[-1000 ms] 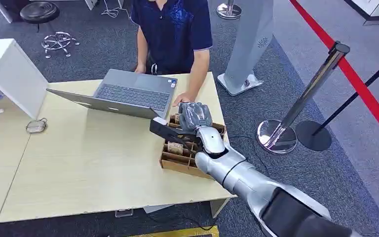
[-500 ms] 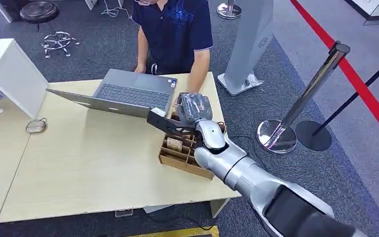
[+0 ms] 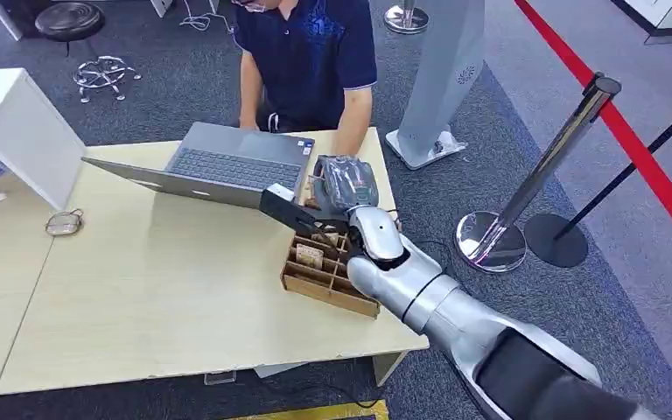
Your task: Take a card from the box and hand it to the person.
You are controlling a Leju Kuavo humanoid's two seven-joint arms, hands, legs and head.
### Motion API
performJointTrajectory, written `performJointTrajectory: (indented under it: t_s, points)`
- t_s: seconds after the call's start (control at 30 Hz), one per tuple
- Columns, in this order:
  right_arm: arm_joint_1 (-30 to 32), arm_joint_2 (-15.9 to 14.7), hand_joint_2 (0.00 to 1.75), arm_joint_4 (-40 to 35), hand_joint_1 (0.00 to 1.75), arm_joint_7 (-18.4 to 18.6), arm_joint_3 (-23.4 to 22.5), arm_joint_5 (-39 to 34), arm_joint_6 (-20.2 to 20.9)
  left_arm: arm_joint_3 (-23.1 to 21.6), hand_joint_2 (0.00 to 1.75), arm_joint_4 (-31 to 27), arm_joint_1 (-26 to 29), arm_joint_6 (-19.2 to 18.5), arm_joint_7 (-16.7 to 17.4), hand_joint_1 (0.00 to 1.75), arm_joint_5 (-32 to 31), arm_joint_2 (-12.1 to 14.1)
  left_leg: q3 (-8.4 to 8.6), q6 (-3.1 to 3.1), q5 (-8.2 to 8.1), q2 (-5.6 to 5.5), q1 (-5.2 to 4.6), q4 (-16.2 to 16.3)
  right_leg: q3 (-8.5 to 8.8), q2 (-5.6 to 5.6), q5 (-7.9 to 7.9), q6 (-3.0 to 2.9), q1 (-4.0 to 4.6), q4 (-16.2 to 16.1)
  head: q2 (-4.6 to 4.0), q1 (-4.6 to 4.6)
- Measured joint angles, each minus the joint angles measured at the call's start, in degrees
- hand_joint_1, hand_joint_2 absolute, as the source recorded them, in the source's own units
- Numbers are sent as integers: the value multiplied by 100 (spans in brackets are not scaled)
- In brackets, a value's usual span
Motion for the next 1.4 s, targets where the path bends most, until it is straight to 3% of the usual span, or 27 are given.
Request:
performJointTrajectory:
  t_s: [0.27, 0.8, 1.03, 1.4]
  points:
    - [-72, -183, 175, -535, 159, 22, -153, -419, -26, 0, 0, 0, 20, 0, -11, 0, 13, 11, 0, 0, 0, 0, 0, 0, 1, -1, 0, 0, 0, 0, 0, 0]
    - [-468, -253, 175, -585, 161, -547, -382, -837, -370, 0, 0, -2, 1, -18, 66, 0, -90, -20, -1, 0, 0, -1, 0, 1, 1, -1, 0, 0, 0, 0, 0, -2]
    - [-701, -155, 175, 0, 161, -785, -365, -769, -479, -22, 0, -2, -105, -63, 166, 0, -221, -76, -1, 0, 0, -2, 0, 1, 1, -2, 1, 0, 0, 0, 0, 0]
    - [-704, 9, 175, 995, 164, -839, -243, -695, -437, -125, 0, -2, -206, -92, 229, 0, -278, -155, -5, 0, 0, -5, 0, 1, -3, -4, 0, 0, 0, 0, 0, -2]
